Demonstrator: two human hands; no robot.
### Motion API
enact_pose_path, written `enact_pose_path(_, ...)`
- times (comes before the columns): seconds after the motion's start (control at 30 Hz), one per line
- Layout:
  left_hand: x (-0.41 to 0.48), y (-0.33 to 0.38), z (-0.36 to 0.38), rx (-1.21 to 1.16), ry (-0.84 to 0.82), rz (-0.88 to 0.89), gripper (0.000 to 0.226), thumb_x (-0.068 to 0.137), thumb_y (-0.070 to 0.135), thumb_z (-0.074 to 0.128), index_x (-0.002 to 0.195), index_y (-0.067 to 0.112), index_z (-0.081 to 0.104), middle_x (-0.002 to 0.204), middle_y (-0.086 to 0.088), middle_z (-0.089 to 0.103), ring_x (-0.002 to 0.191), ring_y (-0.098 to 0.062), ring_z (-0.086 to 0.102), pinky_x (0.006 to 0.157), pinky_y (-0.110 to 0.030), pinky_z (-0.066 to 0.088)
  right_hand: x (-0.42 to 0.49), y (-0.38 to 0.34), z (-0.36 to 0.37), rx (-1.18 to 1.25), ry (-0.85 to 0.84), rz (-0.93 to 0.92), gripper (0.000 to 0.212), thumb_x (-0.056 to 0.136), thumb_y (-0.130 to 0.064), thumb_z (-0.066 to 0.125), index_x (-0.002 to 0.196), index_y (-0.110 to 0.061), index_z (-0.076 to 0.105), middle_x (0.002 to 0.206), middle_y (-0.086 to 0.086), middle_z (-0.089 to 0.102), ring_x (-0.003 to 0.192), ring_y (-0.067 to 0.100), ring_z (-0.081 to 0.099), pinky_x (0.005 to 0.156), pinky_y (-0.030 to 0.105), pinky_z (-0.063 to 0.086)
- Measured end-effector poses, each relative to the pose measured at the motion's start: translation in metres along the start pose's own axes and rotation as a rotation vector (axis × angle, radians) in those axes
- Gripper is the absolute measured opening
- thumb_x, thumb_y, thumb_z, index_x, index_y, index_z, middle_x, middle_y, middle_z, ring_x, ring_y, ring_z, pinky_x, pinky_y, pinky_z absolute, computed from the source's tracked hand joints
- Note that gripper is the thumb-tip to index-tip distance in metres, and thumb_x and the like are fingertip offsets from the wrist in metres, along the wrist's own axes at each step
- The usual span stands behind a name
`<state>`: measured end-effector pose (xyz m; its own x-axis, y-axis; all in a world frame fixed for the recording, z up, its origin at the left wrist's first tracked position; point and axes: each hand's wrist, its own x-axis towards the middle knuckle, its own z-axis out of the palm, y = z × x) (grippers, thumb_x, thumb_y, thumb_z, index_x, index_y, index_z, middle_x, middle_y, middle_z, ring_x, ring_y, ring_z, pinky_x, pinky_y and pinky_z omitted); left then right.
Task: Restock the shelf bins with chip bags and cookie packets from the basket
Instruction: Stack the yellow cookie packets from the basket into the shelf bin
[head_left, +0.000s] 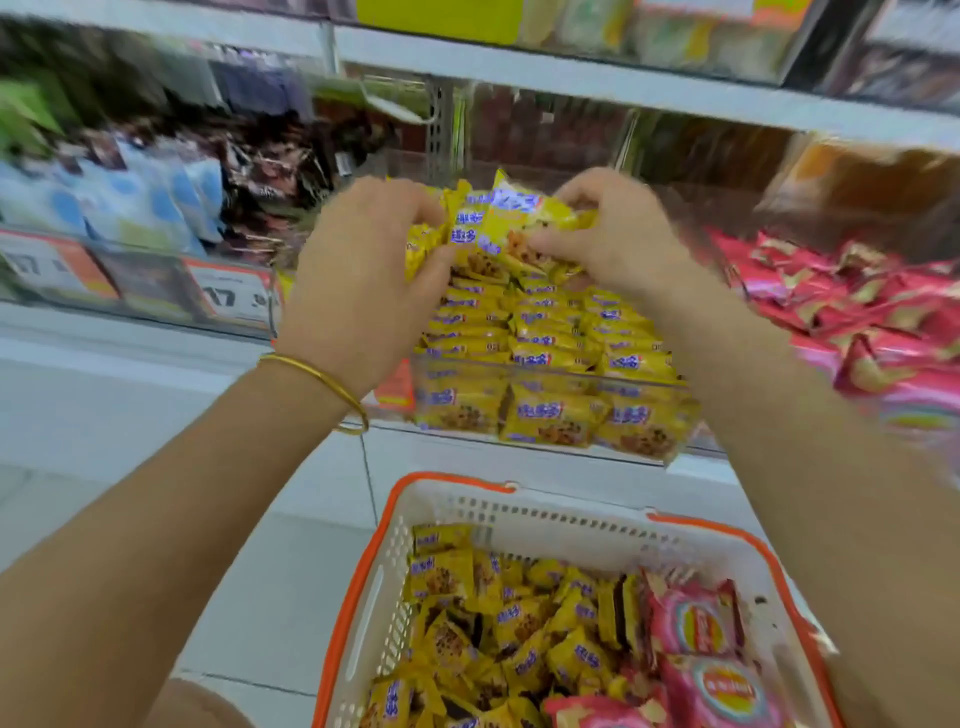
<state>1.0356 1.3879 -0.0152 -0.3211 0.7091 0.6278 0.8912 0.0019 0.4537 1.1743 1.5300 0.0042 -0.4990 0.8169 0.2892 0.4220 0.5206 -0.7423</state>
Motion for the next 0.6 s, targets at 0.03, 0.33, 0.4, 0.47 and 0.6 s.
enact_pose_path(0.03, -0.001, -0.006, 0.003, 0.128, -0.041, -0.009, 0.031, 0.085, 0.030, 0.051, 0.107, 0.010, 0.061, 0.106, -0.011, 0.060, 0.103, -0.031, 0.054, 0.088, -0.039, 0.040, 0.016, 0.006, 0.012, -0.072, -0.037, 0.021, 0.037, 0.078, -0.020, 0.077, 0.109, -0.013, 0.058, 0.117, 0.006, 0.053, 0.084, 0.023, 0.062, 0.053, 0.039, 0.057)
enact_pose_path(0.33, -0.013, -0.017, 0.022, 0.390, -0.226, -0.028, 0.042, 0.085, 0.040, 0.039, 0.106, 0.013, 0.063, 0.107, -0.009, 0.062, 0.104, -0.036, 0.054, 0.099, -0.048, 0.034, 0.057, 0.031, 0.066, -0.353, -0.081, -0.108, 0.034, 0.084, -0.022, 0.069, 0.108, -0.013, 0.047, 0.113, 0.007, 0.040, 0.093, 0.029, 0.054, 0.085, 0.043, 0.048)
enact_pose_path(0.4, -0.013, -0.018, 0.023, 0.406, -0.235, -0.006, 0.047, 0.084, 0.044, 0.033, 0.104, 0.014, 0.064, 0.105, -0.007, 0.063, 0.102, -0.035, 0.056, 0.098, -0.049, 0.035, 0.054, 0.032, 0.069, -0.501, -0.120, -0.155, 0.034, 0.087, -0.022, 0.067, 0.112, -0.012, 0.047, 0.119, 0.010, 0.041, 0.092, 0.030, 0.053, 0.081, 0.039, 0.047)
enact_pose_path(0.47, -0.013, -0.018, 0.023, 0.413, -0.258, -0.007, 0.048, 0.084, 0.044, 0.033, 0.105, 0.014, 0.064, 0.106, -0.007, 0.063, 0.103, -0.034, 0.055, 0.099, -0.049, 0.034, 0.052, 0.032, 0.070, -0.533, -0.111, -0.154, 0.033, 0.088, -0.022, 0.065, 0.112, -0.012, 0.046, 0.121, 0.011, 0.040, 0.091, 0.030, 0.053, 0.079, 0.039, 0.047)
enact_pose_path(0.6, -0.014, -0.020, 0.023, 0.383, -0.247, 0.020, 0.043, 0.085, 0.040, 0.038, 0.106, 0.013, 0.064, 0.109, -0.008, 0.062, 0.105, -0.035, 0.054, 0.099, -0.050, 0.034, 0.049, 0.027, 0.069, -0.570, -0.119, -0.118, 0.036, 0.089, -0.027, 0.064, 0.117, -0.014, 0.045, 0.125, 0.011, 0.037, 0.092, 0.032, 0.055, 0.074, 0.038, 0.046)
